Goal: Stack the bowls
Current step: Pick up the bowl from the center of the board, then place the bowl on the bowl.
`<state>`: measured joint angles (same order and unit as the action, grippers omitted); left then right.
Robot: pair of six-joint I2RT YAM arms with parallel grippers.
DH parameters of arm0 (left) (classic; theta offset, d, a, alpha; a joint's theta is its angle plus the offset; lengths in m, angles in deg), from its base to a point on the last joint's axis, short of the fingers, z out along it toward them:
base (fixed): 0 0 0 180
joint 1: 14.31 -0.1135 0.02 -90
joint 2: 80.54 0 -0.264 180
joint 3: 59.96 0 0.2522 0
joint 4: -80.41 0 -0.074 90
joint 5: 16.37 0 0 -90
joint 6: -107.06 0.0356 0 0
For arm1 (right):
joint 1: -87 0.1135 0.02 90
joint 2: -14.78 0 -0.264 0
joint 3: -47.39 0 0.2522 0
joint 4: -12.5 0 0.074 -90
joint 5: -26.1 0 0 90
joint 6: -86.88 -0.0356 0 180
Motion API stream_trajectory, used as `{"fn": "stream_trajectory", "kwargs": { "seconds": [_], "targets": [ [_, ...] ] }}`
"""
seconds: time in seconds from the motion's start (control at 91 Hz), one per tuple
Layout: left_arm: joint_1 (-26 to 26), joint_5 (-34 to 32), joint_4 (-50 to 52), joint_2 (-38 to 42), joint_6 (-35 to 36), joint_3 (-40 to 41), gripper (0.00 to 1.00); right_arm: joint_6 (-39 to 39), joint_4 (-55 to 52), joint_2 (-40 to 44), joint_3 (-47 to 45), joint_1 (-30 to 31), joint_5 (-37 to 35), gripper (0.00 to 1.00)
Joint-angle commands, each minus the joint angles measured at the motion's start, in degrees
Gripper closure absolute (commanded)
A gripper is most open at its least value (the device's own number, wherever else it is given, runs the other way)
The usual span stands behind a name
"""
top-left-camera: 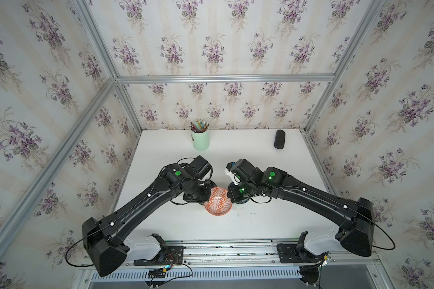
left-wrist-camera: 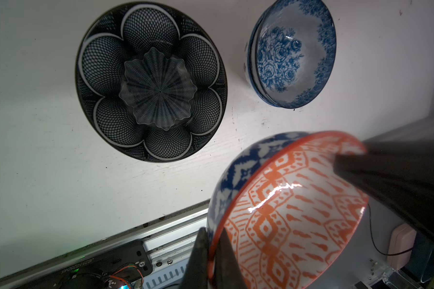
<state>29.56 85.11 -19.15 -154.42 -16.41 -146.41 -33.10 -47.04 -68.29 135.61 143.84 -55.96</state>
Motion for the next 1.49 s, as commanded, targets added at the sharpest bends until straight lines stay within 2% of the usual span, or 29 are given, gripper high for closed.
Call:
{"fn": "stream_trajectory", "kwargs": {
  "seconds": [0.0, 0.011, 0.044, 0.143, 0.198, 0.275, 0.506, 0.549, 0.659, 1.121, 1.484],
  "targets": [
    [-0.11, 0.69, -1.74, 0.59, 1.09, 0.45, 1.0, 0.04, -0.98, -0.47, 1.08, -0.03, -0.67, 1.0],
    [-0.11, 0.62, -1.82, 0.68, 1.11, 0.53, 0.99, 0.07, -1.02, -0.5, 1.24, -0.05, -0.66, 1.0],
    [-0.11, 0.19, -2.02, 0.82, 1.13, 0.67, 0.89, 0.09, -1.32, -0.61, 1.68, 0.02, -0.65, 1.0],
    [-0.11, -0.96, -2.67, 1.86, 1.16, 1.0, 0.49, 0.25, -1.89, -0.69, 2.45, -0.08, -1.16, 1.0],
    [-0.11, -1.66, -2.96, 2.58, 1.32, 1.06, 0.37, 0.18, -2.46, -0.88, 2.82, -0.11, -1.64, 1.0],
    [-0.11, -3.23, -3.08, 3.92, 1.56, 0.65, 0.27, 0.17, -2.69, -1.09, 3.09, -0.11, -1.82, 1.0],
    [-0.09, -9.15, -2.36, 9.46, 0.91, 1.2, 0.23, 0.54, -3.28, -1.84, 4.76, -0.47, -3.24, 1.0],
    [-0.11, -10.02, -2.31, 10.87, 0.56, 1.84, 0.17, 0.69, -3.19, -1.64, 4.88, -0.89, -3.37, 1.0],
    [-0.16, -11.4, -2.02, 14.35, -0.13, 3.53, 0.15, 1.07, -3.09, -1.12, 5.16, -2.26, -3.29, 1.0],
    [-0.28, -18.14, 1.02, 21.36, -0.62, 7.99, 0.16, 4.2, -1.86, 1.53, 2.8, -11.69, -1.79, 1.0],
    [-0.58, -21.23, -1.97, 21.45, 6.25, 8.04, 0.17, 5.96, -1.59, 3.1, 1.04, -19.5, -0.65, 1.0]
  ]
}}
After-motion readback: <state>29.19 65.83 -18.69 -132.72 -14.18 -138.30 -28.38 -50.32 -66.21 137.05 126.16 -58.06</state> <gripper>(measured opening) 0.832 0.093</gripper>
